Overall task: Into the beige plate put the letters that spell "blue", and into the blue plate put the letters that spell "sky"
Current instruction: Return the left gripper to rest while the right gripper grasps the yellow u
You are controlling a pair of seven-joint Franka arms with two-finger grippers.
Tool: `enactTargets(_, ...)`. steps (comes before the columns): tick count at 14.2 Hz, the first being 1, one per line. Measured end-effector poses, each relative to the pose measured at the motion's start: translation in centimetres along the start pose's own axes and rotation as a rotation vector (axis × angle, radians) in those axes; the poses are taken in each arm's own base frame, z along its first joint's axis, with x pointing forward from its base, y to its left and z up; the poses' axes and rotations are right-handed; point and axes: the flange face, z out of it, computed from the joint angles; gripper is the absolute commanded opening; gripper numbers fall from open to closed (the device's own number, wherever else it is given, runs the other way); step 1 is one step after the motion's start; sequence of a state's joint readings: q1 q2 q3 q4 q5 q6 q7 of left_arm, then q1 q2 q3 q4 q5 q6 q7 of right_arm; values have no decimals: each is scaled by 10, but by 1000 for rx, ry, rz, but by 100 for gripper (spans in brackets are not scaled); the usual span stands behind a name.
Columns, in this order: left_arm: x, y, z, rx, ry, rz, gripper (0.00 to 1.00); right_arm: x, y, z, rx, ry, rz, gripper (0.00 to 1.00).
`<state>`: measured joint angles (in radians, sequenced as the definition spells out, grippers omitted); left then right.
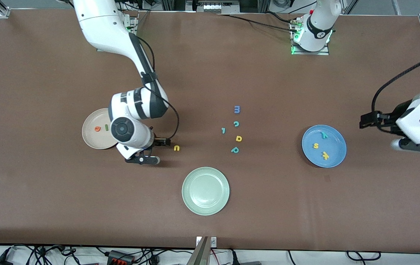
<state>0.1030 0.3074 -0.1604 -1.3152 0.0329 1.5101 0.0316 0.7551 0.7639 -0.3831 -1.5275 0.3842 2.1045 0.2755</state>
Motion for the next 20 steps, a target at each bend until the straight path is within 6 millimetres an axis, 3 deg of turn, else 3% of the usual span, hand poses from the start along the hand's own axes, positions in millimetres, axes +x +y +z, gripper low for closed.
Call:
enactTargets(4, -44, 4, -19, 38, 114, -16, 100, -4, -30, 17, 9, 53, -37, 100)
enactTargets(8, -84, 22, -37, 46, 150, 11, 100, -10, -52, 38, 22, 65, -6, 82)
enactTargets(11, -86, 24, -31, 46, 138, 15, 100, -12, -69, 45, 30, 64, 21, 74)
enactTargets(13, -84, 20, -26, 45, 129, 8, 100, -12, -71, 50, 27, 64, 20, 60)
enactTargets(20, -83, 21, -29, 45, 141, 9, 100, -9, -72, 45, 30, 72, 21, 41)
